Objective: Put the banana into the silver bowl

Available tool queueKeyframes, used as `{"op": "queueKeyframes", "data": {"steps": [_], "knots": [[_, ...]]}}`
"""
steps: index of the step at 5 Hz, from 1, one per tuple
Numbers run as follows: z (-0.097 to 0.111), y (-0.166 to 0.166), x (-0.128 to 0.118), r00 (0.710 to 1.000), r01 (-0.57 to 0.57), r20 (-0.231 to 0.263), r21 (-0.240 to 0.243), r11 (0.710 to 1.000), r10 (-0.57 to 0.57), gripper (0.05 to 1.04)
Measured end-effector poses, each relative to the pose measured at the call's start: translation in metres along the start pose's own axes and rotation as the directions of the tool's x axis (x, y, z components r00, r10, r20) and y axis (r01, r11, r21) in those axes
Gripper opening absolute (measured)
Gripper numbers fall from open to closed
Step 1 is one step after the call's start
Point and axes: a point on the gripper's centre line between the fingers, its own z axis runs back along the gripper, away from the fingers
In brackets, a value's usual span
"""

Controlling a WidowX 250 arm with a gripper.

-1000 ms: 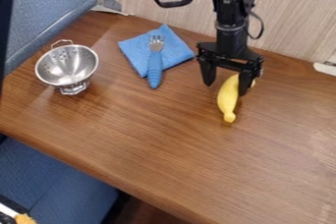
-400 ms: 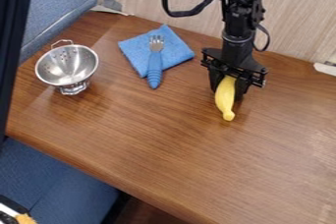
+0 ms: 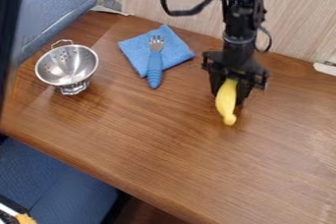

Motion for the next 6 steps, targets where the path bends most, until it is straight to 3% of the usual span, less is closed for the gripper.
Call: {"op": "queueKeyframes", "data": {"steps": [1, 2, 3, 4, 6], "knots": [[0.042, 0.032, -0.001, 0.988, -0.123, 0.096, -0.012, 0.992, 0.124, 0.577], [0.069, 0.066, -0.009, 0.965, -0.218, 0.150, 0.005, 0.976, 0.215, 0.577], [0.079, 0.101, -0.024, 0.943, -0.294, 0.176, 0.036, 0.955, 0.283, 0.577], [0.077, 0.136, -0.040, 0.910, -0.385, 0.175, 0.027, 0.922, 0.375, 0.577], [0.074, 0.193, -0.069, 0.799, -0.581, 0.197, 0.013, 0.814, 0.568, 0.577]]}}
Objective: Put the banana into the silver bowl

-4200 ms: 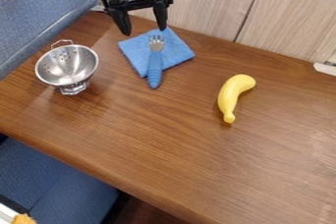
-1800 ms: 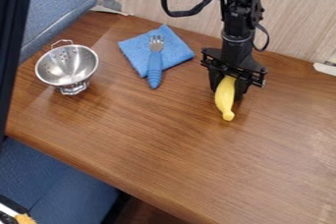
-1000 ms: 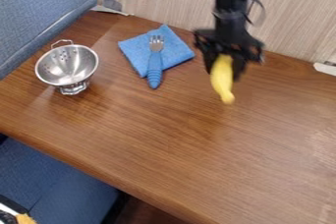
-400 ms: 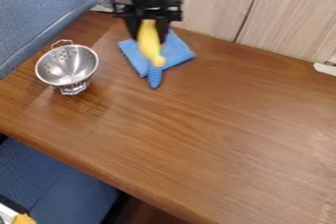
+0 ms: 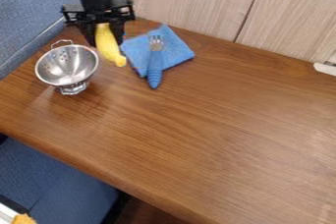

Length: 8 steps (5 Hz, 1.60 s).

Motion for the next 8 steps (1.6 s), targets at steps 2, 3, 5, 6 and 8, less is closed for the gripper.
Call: {"op": "queueKeyframes", "data": {"steps": [2, 3, 5, 6, 8], "knots": [[-0.007, 0.034, -0.011, 0.992, -0.115, -0.030, 0.129, 0.985, 0.119, 0.577], [-0.011, 0.045, -0.018, 0.986, -0.155, -0.041, 0.169, 0.973, 0.164, 0.577], [-0.045, 0.052, -0.022, 0.975, -0.155, -0.126, 0.209, 0.966, 0.183, 0.577], [-0.050, 0.052, -0.015, 0.971, -0.159, -0.142, 0.205, 0.966, 0.190, 0.577], [-0.054, 0.051, -0.016, 0.963, -0.173, -0.169, 0.201, 0.964, 0.208, 0.950]]}}
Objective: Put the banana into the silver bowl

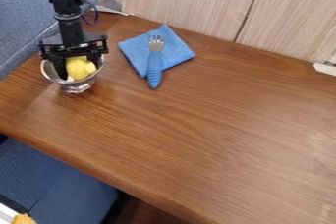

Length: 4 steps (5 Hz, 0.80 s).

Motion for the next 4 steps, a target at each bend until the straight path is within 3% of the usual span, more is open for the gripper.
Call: {"op": "queueKeyframes", "data": {"steps": [1, 3, 4], "knots": [[-0.001, -0.002, -0.001, 1.000, 0.012, -0.005, -0.014, 1.000, -0.012, 1.013], [0.000, -0.005, -0.003, 0.999, 0.037, -0.018, -0.029, 0.999, -0.038, 1.002], [0.014, -0.014, -0.003, 0.997, 0.071, 0.001, -0.052, 0.996, -0.071, 1.001]]}}
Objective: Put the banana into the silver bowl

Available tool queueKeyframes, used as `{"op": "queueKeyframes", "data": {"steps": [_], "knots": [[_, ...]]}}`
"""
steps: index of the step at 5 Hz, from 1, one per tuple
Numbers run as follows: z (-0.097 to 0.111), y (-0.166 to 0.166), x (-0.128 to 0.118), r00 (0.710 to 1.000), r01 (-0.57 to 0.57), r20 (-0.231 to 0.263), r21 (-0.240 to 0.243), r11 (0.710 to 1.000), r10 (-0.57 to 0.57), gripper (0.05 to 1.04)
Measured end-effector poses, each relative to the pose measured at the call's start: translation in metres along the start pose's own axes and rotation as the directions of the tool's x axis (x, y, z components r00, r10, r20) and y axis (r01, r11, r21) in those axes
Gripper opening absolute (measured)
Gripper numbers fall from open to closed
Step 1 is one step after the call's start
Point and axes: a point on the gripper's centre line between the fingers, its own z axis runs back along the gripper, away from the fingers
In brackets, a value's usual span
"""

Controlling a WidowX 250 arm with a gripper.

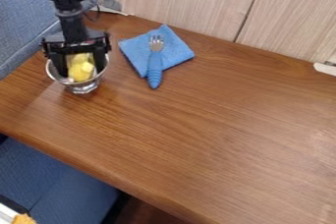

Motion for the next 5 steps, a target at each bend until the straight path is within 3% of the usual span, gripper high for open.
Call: {"op": "queueKeyframes", "data": {"steps": [1, 2, 5], "knots": [[0.025, -0.010, 0.004, 0.998, 0.024, 0.056, -0.059, 0.998, -0.020, 1.001], [0.049, -0.013, 0.006, 0.993, 0.048, 0.111, -0.067, 0.997, -0.040, 1.001], [0.055, -0.028, 0.002, 0.985, 0.112, 0.136, -0.027, 0.993, -0.108, 1.001]]}}
